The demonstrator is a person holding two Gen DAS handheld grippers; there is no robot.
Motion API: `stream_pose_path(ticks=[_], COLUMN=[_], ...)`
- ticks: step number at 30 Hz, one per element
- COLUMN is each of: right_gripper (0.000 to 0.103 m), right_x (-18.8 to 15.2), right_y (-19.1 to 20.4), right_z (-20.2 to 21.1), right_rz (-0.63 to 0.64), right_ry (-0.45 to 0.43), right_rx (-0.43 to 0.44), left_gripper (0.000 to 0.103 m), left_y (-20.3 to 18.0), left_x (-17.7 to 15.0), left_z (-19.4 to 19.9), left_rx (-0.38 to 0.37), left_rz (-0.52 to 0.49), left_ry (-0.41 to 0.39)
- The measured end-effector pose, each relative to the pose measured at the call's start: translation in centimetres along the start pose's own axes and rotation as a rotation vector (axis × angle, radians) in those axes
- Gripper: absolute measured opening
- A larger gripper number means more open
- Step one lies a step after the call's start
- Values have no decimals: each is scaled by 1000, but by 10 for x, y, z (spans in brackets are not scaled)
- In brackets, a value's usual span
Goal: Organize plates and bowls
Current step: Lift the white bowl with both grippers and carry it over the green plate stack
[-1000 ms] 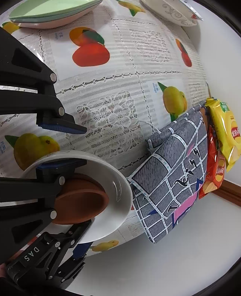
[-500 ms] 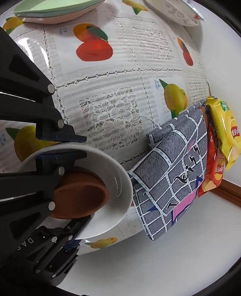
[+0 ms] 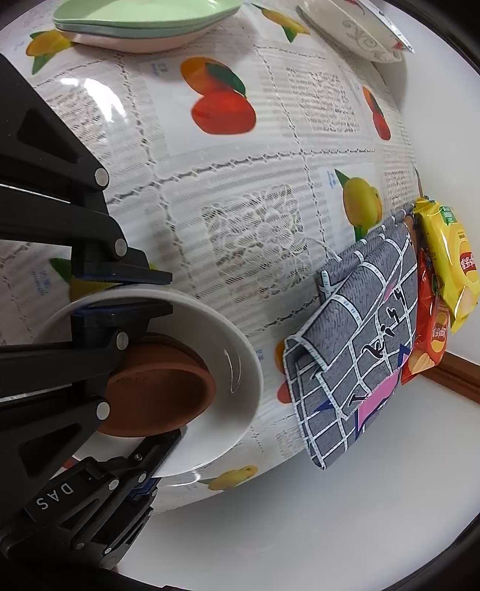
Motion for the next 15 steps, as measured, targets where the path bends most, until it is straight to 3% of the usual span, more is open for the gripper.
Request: stream_pose_path(ticks=[15], right_gripper=[9], right_x=[-35], right_y=[14], right_z=[25], right_rz=[-26], right_ry=[-15], right_rx=[43], left_gripper=[10], left_y=[13], left_x=[-34], left_z=[30], left_rx=[7], left_rz=[0], left_ry=[-10])
Point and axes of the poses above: each gripper's, at about its wrist camera, not at the fingertips, and z roughly against the way its jaws point, y to its left, x to its top, the point moved 4 cm from there along -z, roughly the way its jaws point, and after that the axes turned 1 degree about x, right-handed, at the moved point
